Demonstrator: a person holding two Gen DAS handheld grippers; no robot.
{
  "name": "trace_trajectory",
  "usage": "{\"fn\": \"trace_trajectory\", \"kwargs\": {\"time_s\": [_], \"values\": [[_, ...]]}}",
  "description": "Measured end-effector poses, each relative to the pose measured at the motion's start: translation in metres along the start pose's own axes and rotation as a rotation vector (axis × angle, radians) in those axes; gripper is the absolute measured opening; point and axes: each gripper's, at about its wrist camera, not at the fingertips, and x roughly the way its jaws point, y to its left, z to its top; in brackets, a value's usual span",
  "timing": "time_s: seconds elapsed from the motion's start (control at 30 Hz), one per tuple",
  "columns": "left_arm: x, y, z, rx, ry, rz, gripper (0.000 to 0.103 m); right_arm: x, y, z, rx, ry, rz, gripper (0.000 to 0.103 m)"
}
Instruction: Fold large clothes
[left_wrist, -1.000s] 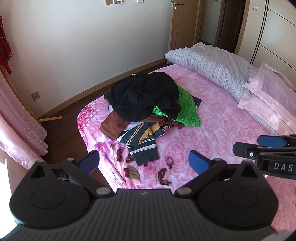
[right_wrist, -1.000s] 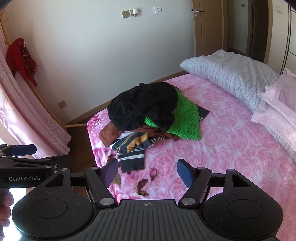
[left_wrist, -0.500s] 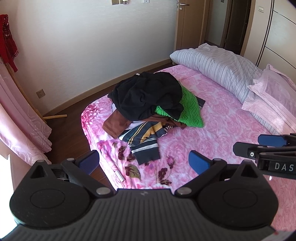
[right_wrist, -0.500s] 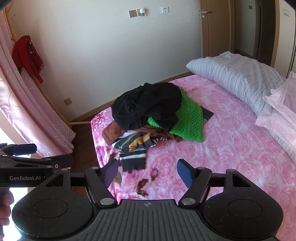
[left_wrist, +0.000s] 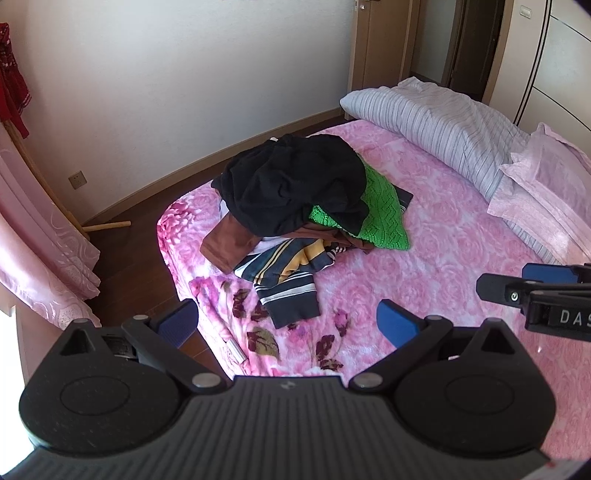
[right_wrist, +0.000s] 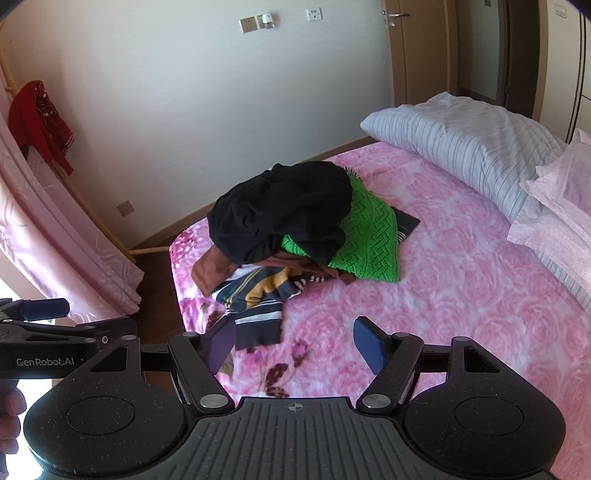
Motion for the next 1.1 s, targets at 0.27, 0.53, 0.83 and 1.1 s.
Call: {"fn": "trace_trajectory", "kwargs": {"time_s": [0.27, 0.53, 0.83, 1.1], "values": [[0.051, 0.015, 0.03, 0.039, 0.072, -0.054, 0.102, 0.049, -0.01, 0.023, 0.134, 0.063, 0.021, 0.068], [0.128, 0.051, 0.076, 0.078, 0.134, -0.097, 0.102, 0.132, -0.009, 0.056, 0.213, 0.125, -0.055, 0.067], [0.232, 0.085, 0.143, 0.119, 0.121, -0.13, 0.101, 0.236, -0.004, 0.104, 0.244, 0.092, -0.102, 0.067], [0.333, 0.081, 0.188, 0.178, 0.128, -0.201, 0.098, 0.327, -0.014, 0.138, 0.289, 0.057, -0.143, 0.067]]}}
